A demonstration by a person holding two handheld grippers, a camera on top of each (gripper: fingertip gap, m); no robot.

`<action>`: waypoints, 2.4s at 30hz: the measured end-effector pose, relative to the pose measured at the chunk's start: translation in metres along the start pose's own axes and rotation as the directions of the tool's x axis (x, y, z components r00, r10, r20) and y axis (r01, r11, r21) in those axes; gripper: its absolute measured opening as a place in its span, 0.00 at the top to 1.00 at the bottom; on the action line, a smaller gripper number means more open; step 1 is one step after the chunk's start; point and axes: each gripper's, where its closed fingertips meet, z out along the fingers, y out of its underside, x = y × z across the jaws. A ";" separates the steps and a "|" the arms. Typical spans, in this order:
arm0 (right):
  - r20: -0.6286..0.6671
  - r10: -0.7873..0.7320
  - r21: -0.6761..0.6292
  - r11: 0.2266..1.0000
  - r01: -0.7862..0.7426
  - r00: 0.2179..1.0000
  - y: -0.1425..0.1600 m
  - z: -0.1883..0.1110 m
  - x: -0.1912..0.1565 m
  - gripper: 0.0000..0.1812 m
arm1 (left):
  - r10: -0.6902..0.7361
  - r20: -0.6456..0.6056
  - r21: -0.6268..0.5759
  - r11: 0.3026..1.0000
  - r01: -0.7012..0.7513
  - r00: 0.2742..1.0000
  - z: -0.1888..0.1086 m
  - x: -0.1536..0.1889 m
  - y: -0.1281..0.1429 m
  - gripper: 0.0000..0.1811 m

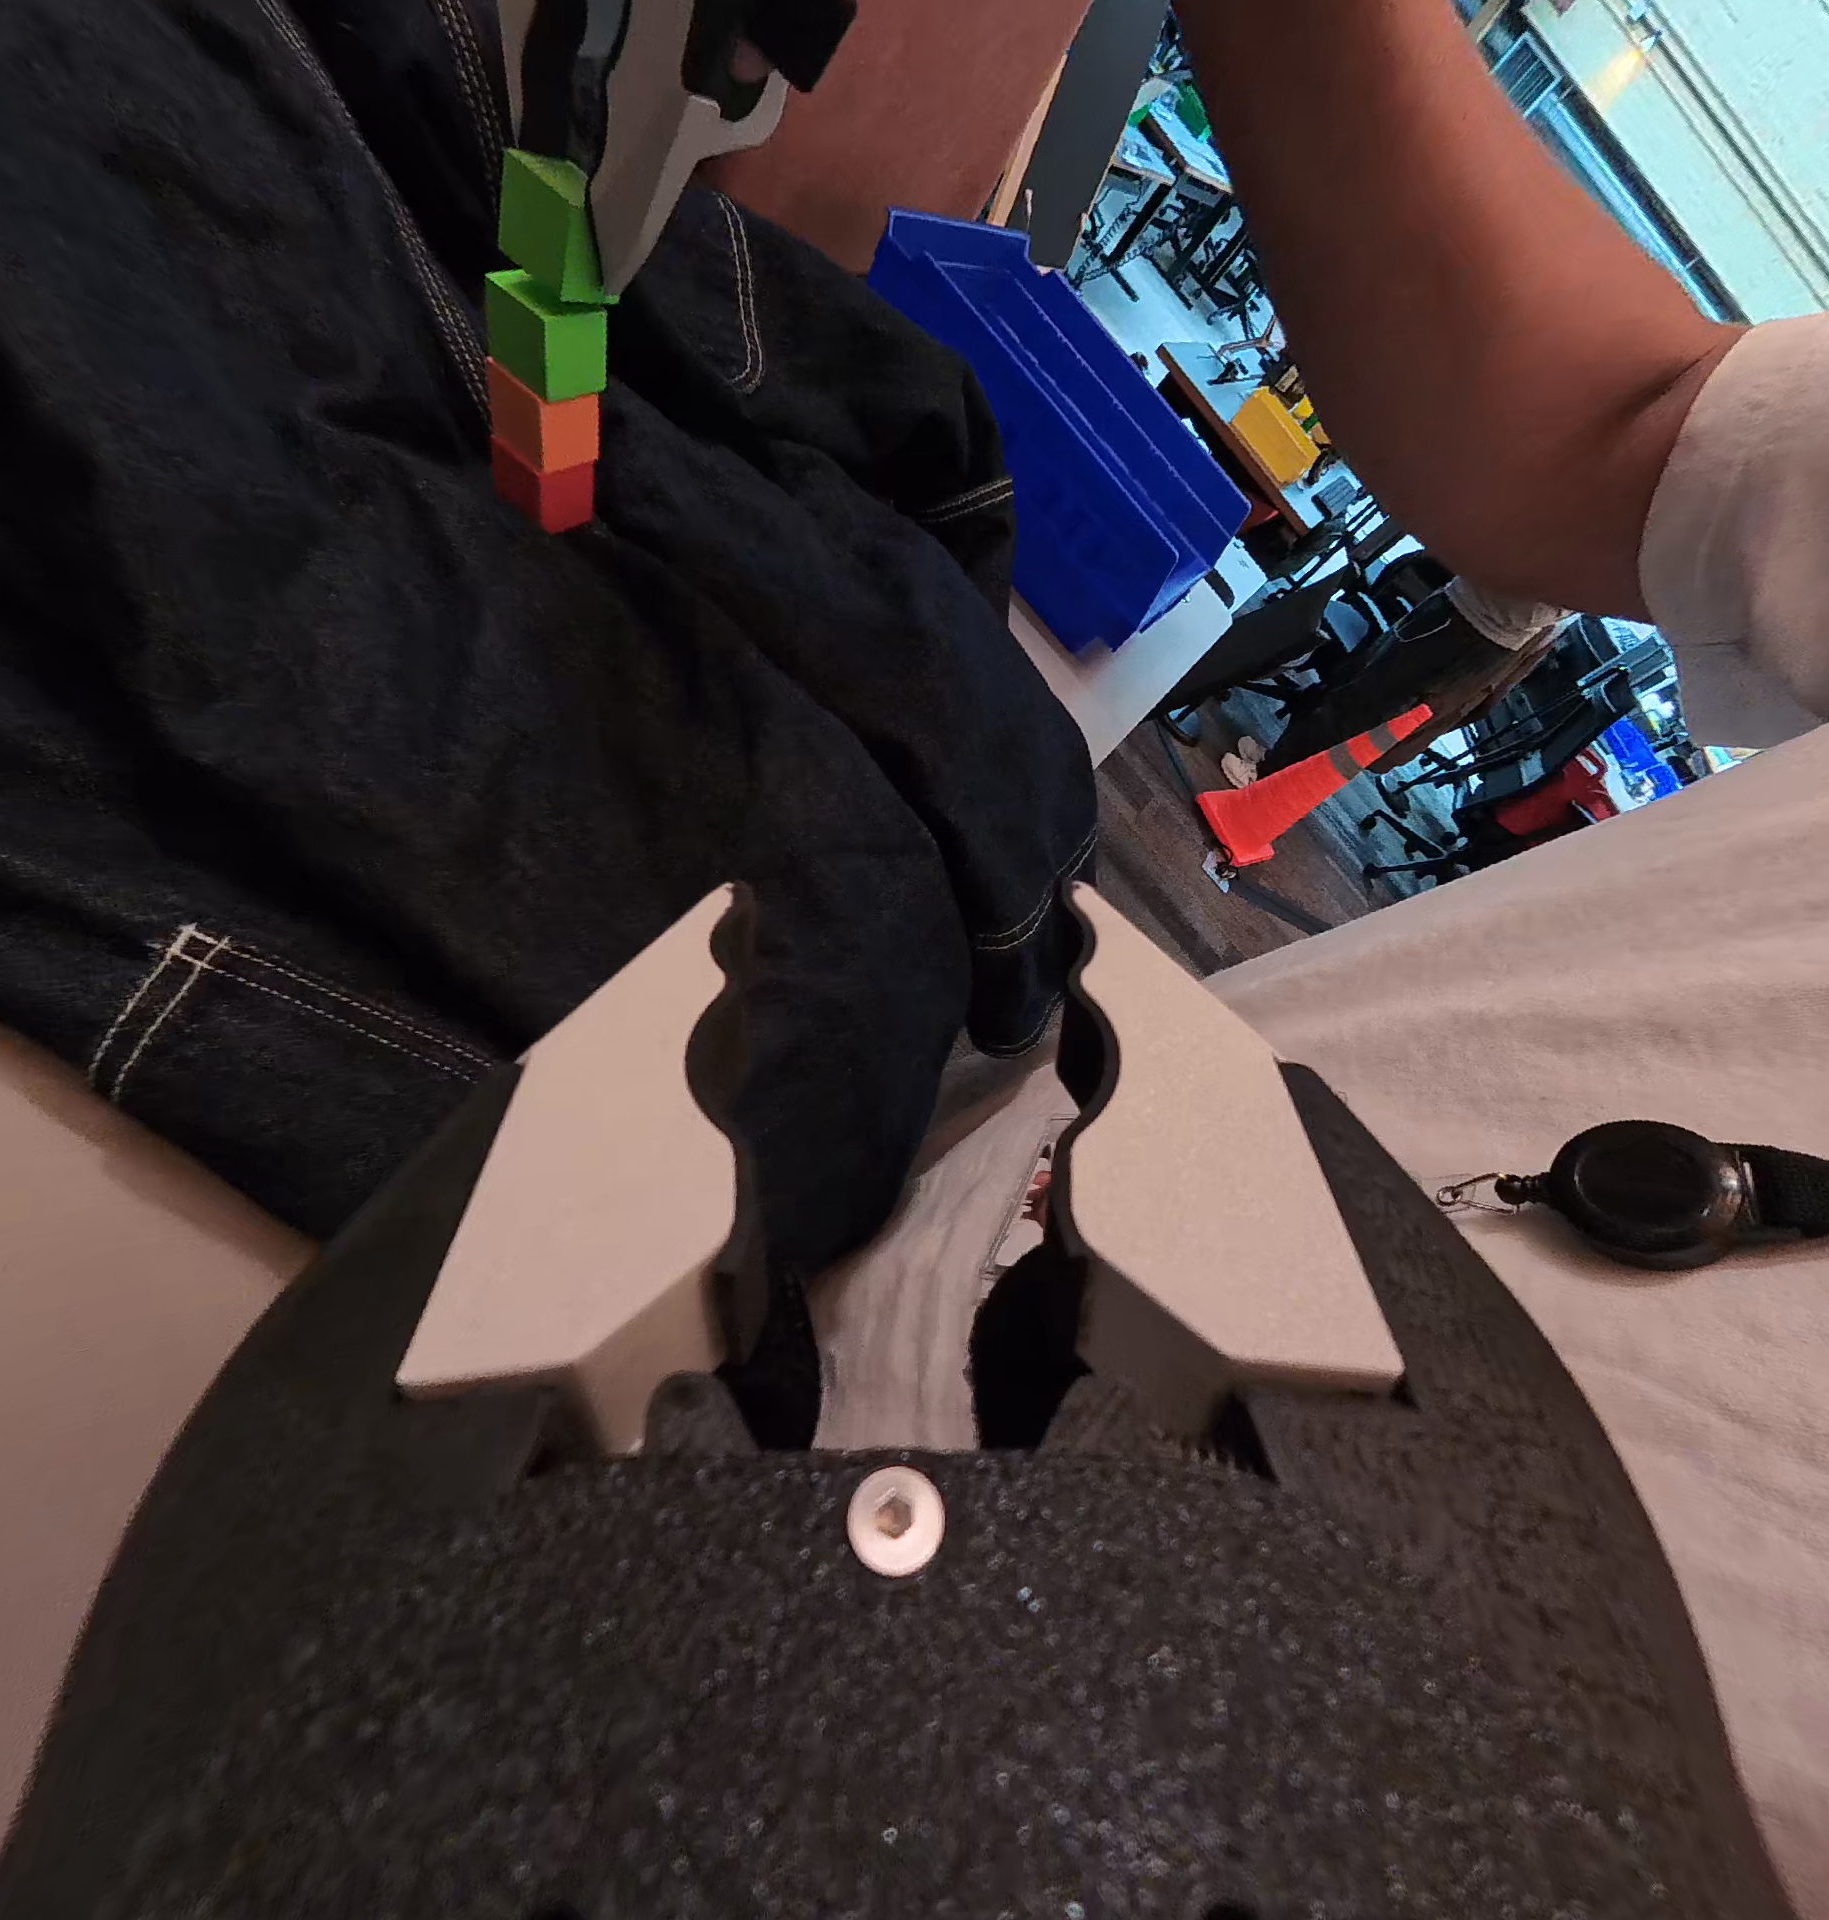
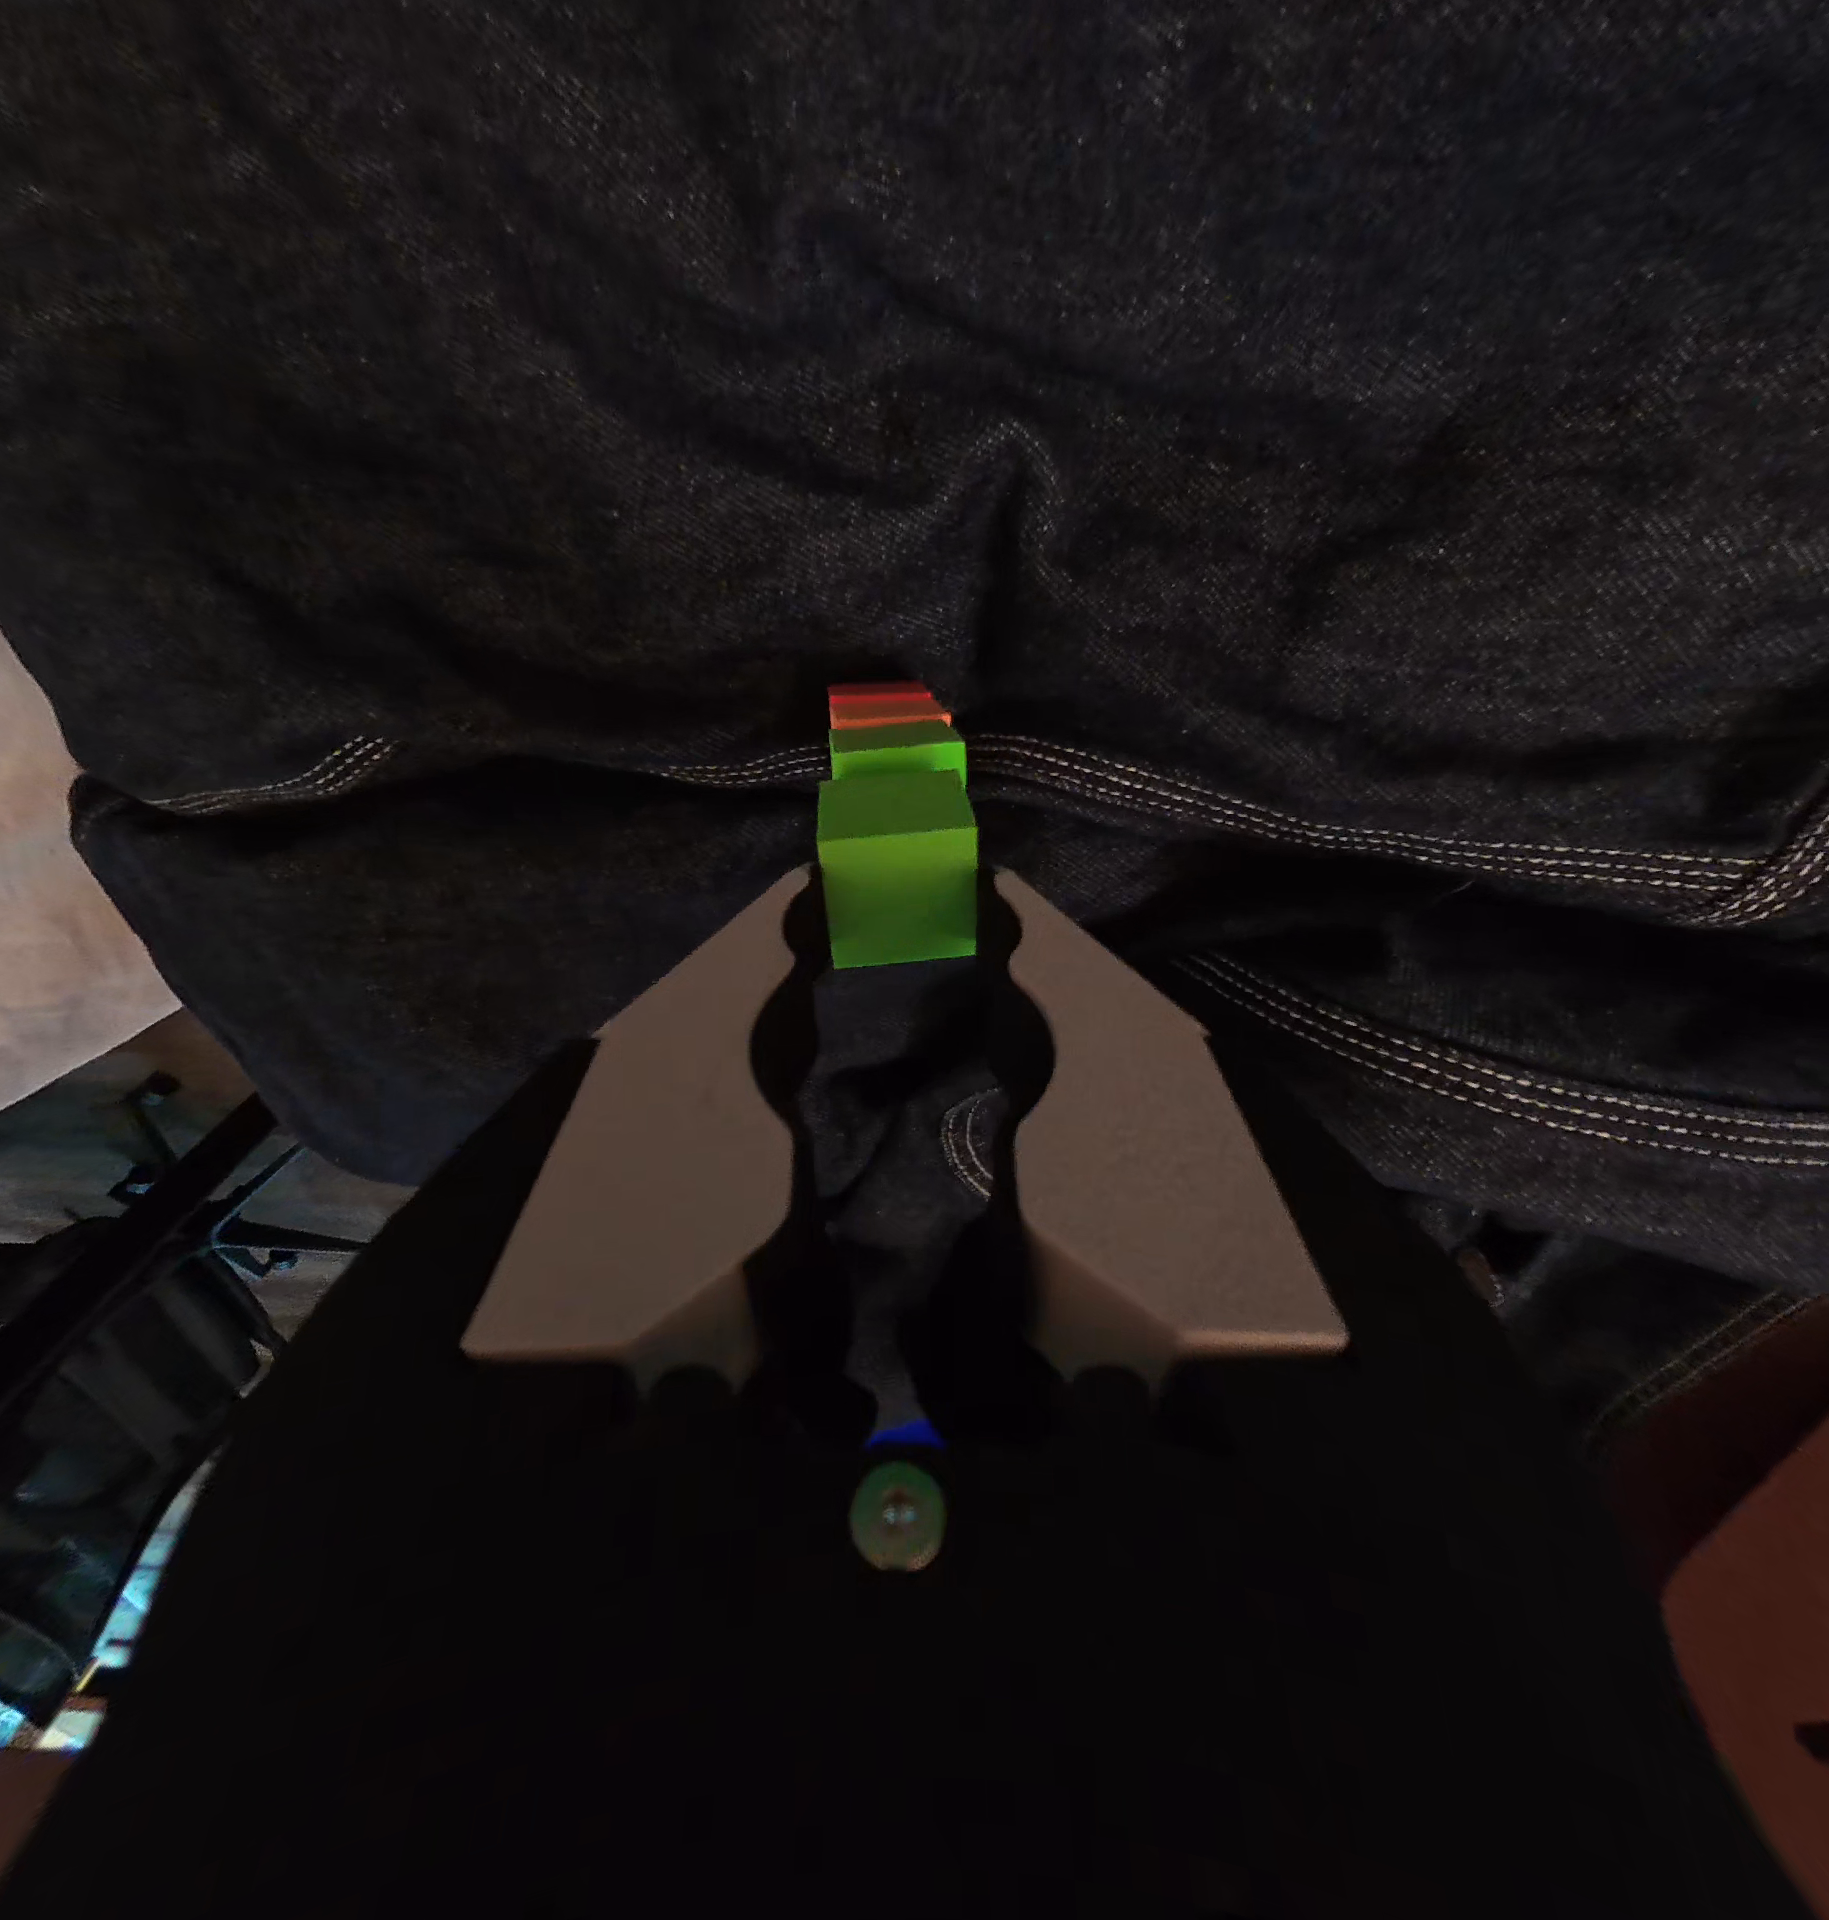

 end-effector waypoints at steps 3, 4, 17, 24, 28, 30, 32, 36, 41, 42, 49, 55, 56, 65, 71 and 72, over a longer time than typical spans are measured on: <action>-0.007 -0.011 -0.008 1.000 0.011 1.000 -0.002 0.002 0.000 0.85 | -0.003 -0.001 -0.003 1.000 0.003 1.000 -0.001 -0.002 -0.001 0.67; -0.005 -0.008 -0.007 1.000 0.008 1.000 -0.003 0.002 0.000 0.85 | -0.005 0.000 -0.006 1.000 0.005 1.000 -0.001 -0.002 0.000 0.67; 0.005 -0.008 -0.024 1.000 0.009 1.000 0.000 0.006 0.000 0.82 | -0.001 -0.009 -0.018 1.000 0.001 1.000 0.001 0.000 0.004 0.67; -0.013 -0.009 -0.007 1.000 0.008 1.000 0.000 0.001 0.002 0.79 | 0.004 -0.009 -0.020 1.000 -0.004 1.000 0.001 0.001 0.003 0.67; -0.028 0.000 0.005 1.000 0.000 1.000 0.002 -0.001 0.004 0.76 | 0.007 -0.006 -0.023 1.000 -0.008 1.000 0.002 0.001 0.004 0.67; -0.057 0.023 0.022 1.000 -0.022 0.998 0.006 -0.007 0.006 0.74 | 0.011 0.020 -0.023 1.000 -0.011 1.000 0.002 -0.002 0.004 0.67; -0.121 0.074 0.083 0.995 -0.064 0.990 0.015 -0.022 0.008 0.70 | 0.041 0.077 -0.012 0.999 -0.041 0.996 0.000 -0.007 0.000 0.67; -0.229 0.257 0.394 0.907 -0.152 0.939 0.034 -0.061 -0.008 0.66 | 0.167 0.302 0.047 0.981 -0.190 0.939 -0.012 -0.023 -0.020 0.67; -0.080 0.483 0.839 0.505 -0.203 0.872 0.039 -0.066 -0.081 0.47 | 0.265 0.458 0.110 0.930 -0.350 0.849 -0.008 -0.033 -0.031 0.67; -0.006 0.510 0.888 0.397 -0.230 0.860 0.037 -0.061 -0.098 0.44 | 0.264 0.462 0.115 0.929 -0.353 0.847 -0.005 -0.033 -0.032 0.67; 0.155 0.599 0.943 0.147 -0.298 0.786 0.047 -0.019 -0.166 0.41 | 0.258 0.370 0.099 0.944 -0.314 0.892 0.036 -0.018 -0.045 0.67; 0.039 0.643 0.933 0.251 -0.258 0.765 0.066 -0.016 -0.184 0.42 | 0.227 0.249 0.021 0.971 -0.239 0.941 0.062 0.013 -0.065 0.67; 0.029 0.646 0.931 0.260 -0.256 0.763 0.068 -0.017 -0.186 0.42 | 0.240 0.215 -0.015 0.970 -0.243 0.947 0.065 0.020 -0.066 0.67; 0.025 0.652 0.925 0.271 -0.264 0.758 0.078 -0.009 -0.203 0.43 | 0.360 0.074 -0.195 0.920 -0.341 0.930 0.087 0.045 -0.061 0.66; 0.088 0.658 0.932 0.209 -0.295 0.748 0.083 -0.010 -0.195 0.43 | 0.325 0.046 -0.203 0.929 -0.310 0.945 0.092 0.052 -0.049 0.67; 0.093 0.654 0.933 0.206 -0.296 0.751 0.082 -0.009 -0.194 0.43 | 0.330 0.051 -0.206 0.927 -0.314 0.942 0.092 0.051 -0.049 0.67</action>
